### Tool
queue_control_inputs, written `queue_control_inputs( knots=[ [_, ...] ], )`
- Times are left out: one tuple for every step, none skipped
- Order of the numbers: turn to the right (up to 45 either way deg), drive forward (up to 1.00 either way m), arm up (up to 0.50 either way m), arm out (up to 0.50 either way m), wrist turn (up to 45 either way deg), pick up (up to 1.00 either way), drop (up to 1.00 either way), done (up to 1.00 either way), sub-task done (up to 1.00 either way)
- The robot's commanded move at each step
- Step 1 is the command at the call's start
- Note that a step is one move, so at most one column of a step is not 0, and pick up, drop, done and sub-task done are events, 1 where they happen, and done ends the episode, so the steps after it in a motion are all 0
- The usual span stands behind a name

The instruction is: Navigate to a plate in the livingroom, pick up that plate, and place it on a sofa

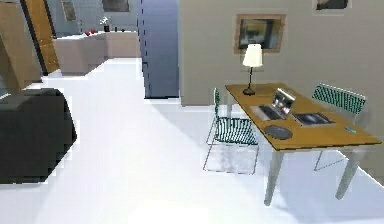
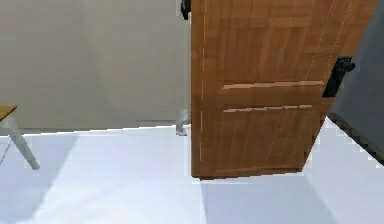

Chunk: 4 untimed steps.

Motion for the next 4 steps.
queue_control_inputs(
  knots=[
    [3.0, 0.0, 0.0, 0.0, 0.0, 0.0, 0.0, 0.0, 0.0],
    [0.0, 0.75, 0.0, 0.0, 0.0, 0.0, 0.0, 0.0, 0.0],
    [-45.0, 0.0, 0.0, 0.0, 0.0, 0.0, 0.0, 0.0, 0.0],
    [0.0, 0.0, 0.5, 0.0, 0.0, 0.0, 0.0, 0.0, 0.0]
  ],
)
